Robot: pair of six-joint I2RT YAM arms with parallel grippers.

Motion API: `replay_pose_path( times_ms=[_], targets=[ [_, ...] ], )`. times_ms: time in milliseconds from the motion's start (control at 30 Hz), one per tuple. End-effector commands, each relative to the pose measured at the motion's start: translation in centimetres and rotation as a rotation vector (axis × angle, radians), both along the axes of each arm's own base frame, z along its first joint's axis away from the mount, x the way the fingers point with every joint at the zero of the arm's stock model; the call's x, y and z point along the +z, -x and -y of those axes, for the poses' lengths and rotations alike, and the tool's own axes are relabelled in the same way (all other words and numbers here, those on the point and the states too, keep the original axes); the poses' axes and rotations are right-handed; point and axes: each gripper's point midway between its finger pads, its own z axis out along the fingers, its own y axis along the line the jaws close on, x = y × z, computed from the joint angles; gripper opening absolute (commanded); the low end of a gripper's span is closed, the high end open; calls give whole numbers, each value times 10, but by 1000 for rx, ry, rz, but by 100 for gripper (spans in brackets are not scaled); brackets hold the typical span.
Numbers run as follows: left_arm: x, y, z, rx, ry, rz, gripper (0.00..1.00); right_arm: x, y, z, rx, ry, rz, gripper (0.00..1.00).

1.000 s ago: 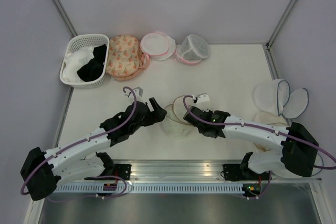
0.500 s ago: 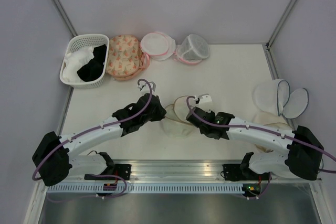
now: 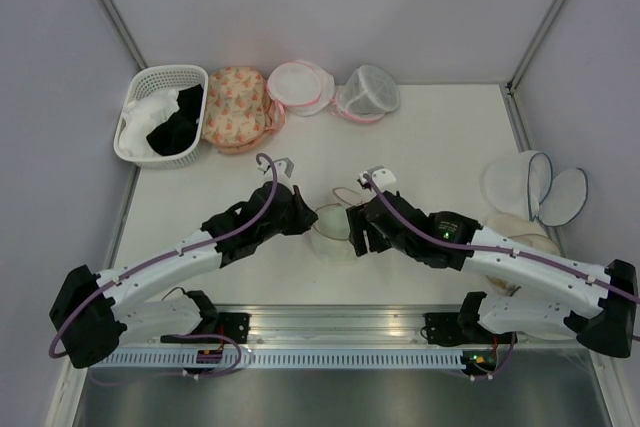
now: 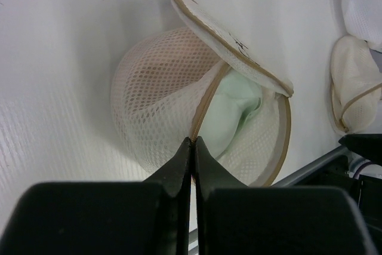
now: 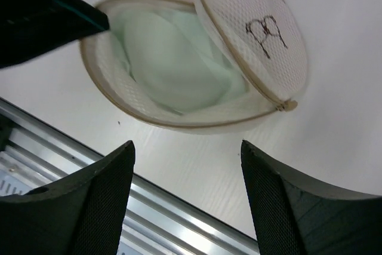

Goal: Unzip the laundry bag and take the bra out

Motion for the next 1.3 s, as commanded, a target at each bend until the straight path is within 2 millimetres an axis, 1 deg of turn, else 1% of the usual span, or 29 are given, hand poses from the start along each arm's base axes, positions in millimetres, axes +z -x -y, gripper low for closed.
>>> replay_pose_path(
  times_ms=[0, 33, 67, 100, 133, 167, 200, 233, 333, 400, 467, 567, 600, 633, 700, 800, 933, 1000, 1067, 1100, 1133, 1267],
  targets=[
    [12, 5, 10, -30, 93, 9, 2, 27, -9, -20, 48, -53, 58, 76],
    [13, 7, 10, -33, 104, 8, 2, 32, -15, -22, 32, -47, 71, 76],
    [12, 8, 12, -40, 107, 4, 2, 24, -21, -25, 18, -5, 70, 75],
    [11, 10, 12, -43, 111, -2, 2, 30, -27, -31, 9, -11, 83, 74],
    [12, 10, 13, -44, 117, -6, 2, 31, -32, -34, -1, 0, 90, 73],
    [11, 12, 14, -48, 121, -12, 2, 24, -37, -40, -4, 31, 85, 70],
    [9, 13, 14, -46, 123, -20, 2, 33, -43, -49, -1, 13, 104, 67],
    [7, 15, 15, -46, 123, -26, 2, 29, -47, -55, -1, 24, 102, 61],
    [1, 19, 15, -44, 128, -45, 2, 29, -54, -75, 19, 4, 103, 55],
    [-4, 21, 12, -36, 123, -52, 2, 24, -58, -79, 16, 11, 93, 53],
    [-6, 22, 9, -22, 125, -53, 2, 12, -59, -80, -1, 29, 74, 54],
    [-9, 24, 1, 6, 125, -53, 2, -11, -60, -75, -17, 55, 42, 54],
    [-10, 25, -2, 12, 126, -54, 2, -25, -59, -70, -20, 73, 22, 55],
    [-12, 26, -3, 17, 121, -59, 2, -32, -59, -72, -15, 71, 11, 56],
    [-16, 26, -6, 27, 111, -66, 2, -47, -60, -66, -19, 85, -7, 59],
    [-21, 28, -9, 32, 97, -78, 2, -66, -57, -64, 0, 105, -42, 68],
    [-25, 30, -11, 41, 95, -89, 2, -87, -51, -67, 42, 113, -96, 83],
    [-28, 30, -12, 46, 92, -94, 2, -96, -44, -73, 78, 91, -126, 85],
    [-30, 30, -13, 50, 90, -97, 2, -102, -40, -75, 88, 72, -141, 85],
    [-32, 31, -14, 52, 88, -101, 2, -108, -36, -75, 91, 61, -156, 84],
    [-32, 31, -14, 52, 87, -102, 2, -114, -35, -75, 90, 61, -168, 79],
    [-37, 33, -15, 57, 85, -114, 2, -135, -27, -74, 83, 65, -218, 70]
  ],
)
